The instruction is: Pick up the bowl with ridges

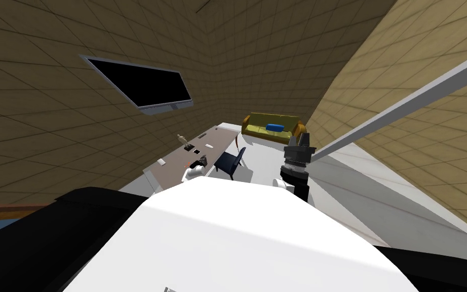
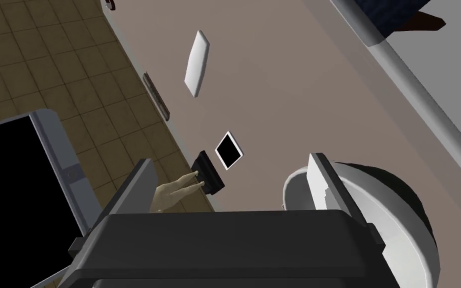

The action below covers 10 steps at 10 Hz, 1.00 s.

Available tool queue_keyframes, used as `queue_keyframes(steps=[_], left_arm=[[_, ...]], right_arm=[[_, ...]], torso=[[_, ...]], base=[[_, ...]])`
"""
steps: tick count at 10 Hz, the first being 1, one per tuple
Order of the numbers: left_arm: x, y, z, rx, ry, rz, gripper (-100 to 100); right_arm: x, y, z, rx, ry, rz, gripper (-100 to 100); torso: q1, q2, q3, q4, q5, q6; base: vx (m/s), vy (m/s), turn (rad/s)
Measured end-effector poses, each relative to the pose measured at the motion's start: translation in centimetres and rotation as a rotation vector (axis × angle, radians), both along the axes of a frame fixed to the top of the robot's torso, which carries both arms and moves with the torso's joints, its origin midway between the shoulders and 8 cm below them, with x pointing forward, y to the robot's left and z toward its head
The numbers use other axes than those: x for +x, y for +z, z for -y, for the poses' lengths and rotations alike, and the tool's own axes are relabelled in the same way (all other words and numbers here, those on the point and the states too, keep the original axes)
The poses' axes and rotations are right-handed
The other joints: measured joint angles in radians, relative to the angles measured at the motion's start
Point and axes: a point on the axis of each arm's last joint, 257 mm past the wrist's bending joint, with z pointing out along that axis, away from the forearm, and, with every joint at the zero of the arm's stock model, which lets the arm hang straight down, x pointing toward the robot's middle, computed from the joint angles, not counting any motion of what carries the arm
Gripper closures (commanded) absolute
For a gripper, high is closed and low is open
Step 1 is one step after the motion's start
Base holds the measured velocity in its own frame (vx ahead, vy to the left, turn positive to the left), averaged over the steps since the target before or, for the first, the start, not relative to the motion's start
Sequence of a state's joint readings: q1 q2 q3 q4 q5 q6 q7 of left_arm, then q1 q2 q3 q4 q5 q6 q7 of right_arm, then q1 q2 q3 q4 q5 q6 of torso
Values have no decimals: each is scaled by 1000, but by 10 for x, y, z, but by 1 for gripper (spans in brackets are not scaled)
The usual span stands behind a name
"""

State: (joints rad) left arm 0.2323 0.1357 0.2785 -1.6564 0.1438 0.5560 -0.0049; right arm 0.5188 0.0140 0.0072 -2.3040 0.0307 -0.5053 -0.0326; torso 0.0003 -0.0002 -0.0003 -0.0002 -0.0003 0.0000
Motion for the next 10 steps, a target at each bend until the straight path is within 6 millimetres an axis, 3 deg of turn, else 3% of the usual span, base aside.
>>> queue_keyframes(steps=[5,10], left_arm=[[-18,-43,5,-98,33,-136,-100],[-41,-91,26,-219,67,-302,-100]], right_arm=[[0,0,0,0,0,0,0],[0,0,0,0,0,0,0]], torso=[[4,0,0,0,1,0],[6,2,1,0,1,0]], base=[[6,52,75],[-9,83,106]])
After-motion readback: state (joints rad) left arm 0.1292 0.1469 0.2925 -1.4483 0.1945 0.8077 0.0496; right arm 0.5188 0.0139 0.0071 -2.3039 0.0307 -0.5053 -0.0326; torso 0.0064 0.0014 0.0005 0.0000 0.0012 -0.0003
